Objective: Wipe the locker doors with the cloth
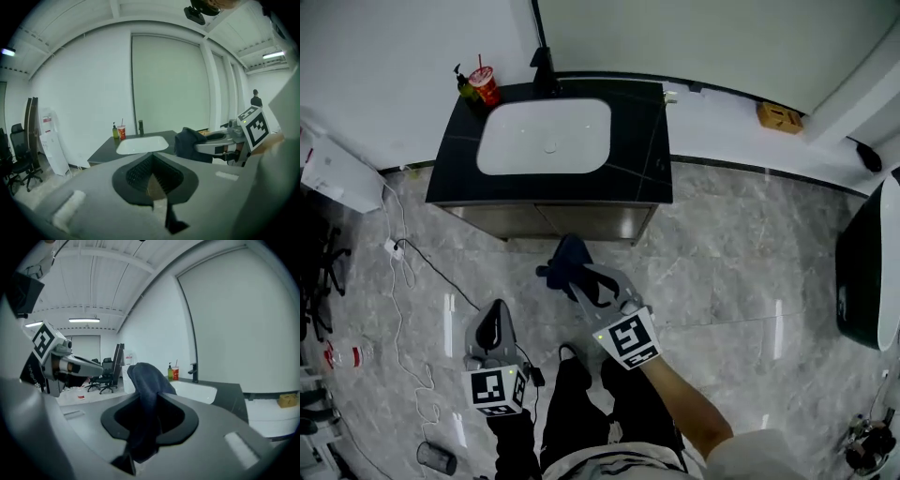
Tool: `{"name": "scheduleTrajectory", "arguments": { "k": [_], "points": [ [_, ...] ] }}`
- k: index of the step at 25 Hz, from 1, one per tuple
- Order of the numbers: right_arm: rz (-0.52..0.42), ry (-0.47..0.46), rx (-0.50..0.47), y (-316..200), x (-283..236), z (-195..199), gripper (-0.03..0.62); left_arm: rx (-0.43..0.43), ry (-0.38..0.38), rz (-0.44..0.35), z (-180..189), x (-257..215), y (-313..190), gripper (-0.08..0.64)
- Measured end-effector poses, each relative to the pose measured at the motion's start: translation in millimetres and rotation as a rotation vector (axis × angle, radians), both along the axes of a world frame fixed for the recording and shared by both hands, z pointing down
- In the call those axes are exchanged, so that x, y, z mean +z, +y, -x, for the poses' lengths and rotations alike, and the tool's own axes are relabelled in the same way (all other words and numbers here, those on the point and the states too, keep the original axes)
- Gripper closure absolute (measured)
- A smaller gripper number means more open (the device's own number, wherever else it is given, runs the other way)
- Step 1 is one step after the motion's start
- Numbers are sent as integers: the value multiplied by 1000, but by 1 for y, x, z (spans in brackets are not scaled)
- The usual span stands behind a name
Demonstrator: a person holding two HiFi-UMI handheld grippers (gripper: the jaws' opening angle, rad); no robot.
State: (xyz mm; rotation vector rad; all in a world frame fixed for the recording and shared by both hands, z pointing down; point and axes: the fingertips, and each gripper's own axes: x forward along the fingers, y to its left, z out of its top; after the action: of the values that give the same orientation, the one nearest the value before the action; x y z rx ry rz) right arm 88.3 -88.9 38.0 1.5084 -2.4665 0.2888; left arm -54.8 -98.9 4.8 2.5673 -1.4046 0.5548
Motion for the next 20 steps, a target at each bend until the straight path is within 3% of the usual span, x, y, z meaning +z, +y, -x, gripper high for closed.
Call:
{"name": "scheduleTrajectory", "arguments": {
  "k": [5, 11, 20],
  "points": [
    [-42, -4, 103, 43, -89, -27, 505, 25, 34, -35, -25, -67, 22, 560],
    [-47, -13, 190, 81, -132, -49, 505, 83, 63, -53, -43, -112, 43, 560],
    [-95, -54, 361, 140, -190, -25, 505, 215, 112, -86, -20, -163, 92, 560]
  ]
}}
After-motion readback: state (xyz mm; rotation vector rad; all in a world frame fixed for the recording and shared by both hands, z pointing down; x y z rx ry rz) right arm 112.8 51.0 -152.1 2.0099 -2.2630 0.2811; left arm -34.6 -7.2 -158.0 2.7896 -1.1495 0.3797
